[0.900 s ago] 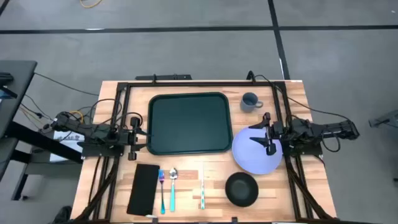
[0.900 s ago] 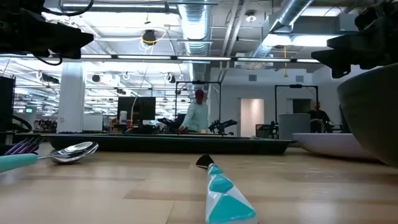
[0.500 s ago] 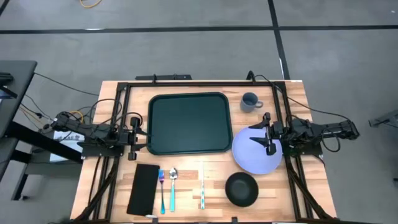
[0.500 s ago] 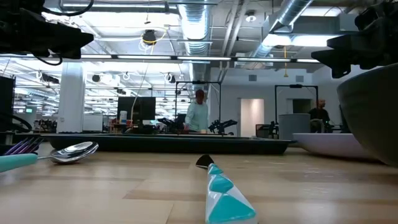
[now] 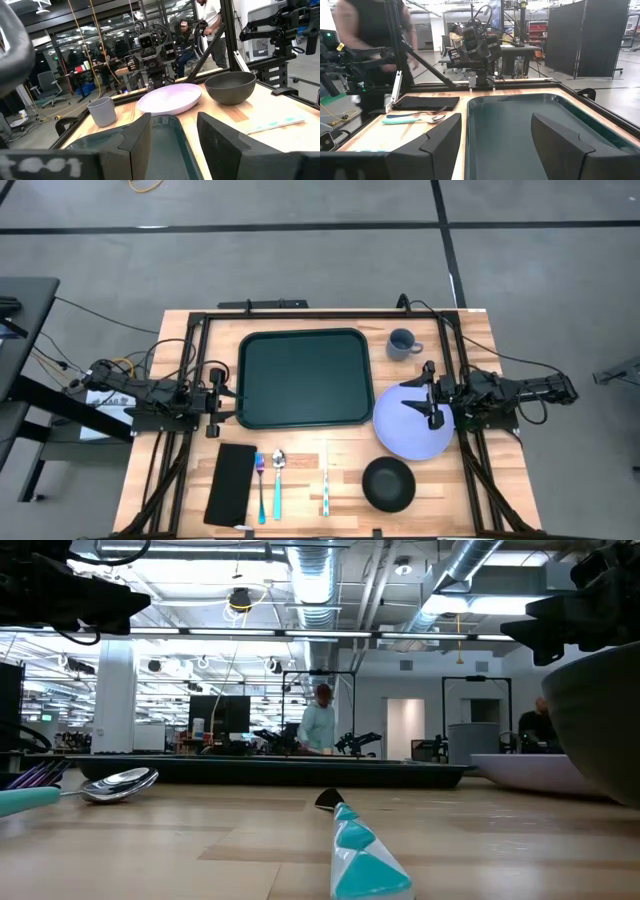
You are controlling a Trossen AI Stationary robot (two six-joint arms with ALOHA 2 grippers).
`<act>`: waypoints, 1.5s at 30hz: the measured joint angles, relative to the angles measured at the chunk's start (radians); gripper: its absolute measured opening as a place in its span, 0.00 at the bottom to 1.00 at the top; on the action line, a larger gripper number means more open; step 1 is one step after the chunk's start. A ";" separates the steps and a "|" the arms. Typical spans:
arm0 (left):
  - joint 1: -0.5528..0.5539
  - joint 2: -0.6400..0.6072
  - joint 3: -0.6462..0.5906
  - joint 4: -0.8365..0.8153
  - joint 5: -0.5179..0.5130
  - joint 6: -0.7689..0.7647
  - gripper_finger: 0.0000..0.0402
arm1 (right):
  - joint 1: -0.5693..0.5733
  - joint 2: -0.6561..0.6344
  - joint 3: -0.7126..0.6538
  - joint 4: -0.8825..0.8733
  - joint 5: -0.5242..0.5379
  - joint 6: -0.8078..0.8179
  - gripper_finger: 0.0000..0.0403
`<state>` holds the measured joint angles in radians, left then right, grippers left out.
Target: Set up tray
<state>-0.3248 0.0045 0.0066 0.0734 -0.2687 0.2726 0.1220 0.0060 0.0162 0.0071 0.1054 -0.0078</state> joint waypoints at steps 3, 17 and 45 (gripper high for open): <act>0.000 0.000 0.000 0.000 0.000 -0.006 0.37 | 0.000 0.000 0.000 0.000 0.000 0.000 0.57; 0.000 0.000 0.000 0.000 0.000 -0.005 0.37 | 0.000 0.000 0.000 0.000 0.000 0.000 0.57; 0.000 0.000 0.000 0.003 -0.007 -0.876 0.37 | 0.000 0.000 0.000 0.000 0.000 0.000 0.57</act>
<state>-0.3247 0.0048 0.0063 0.0761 -0.2760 -0.6039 0.1223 0.0063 0.0162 0.0071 0.1055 -0.0078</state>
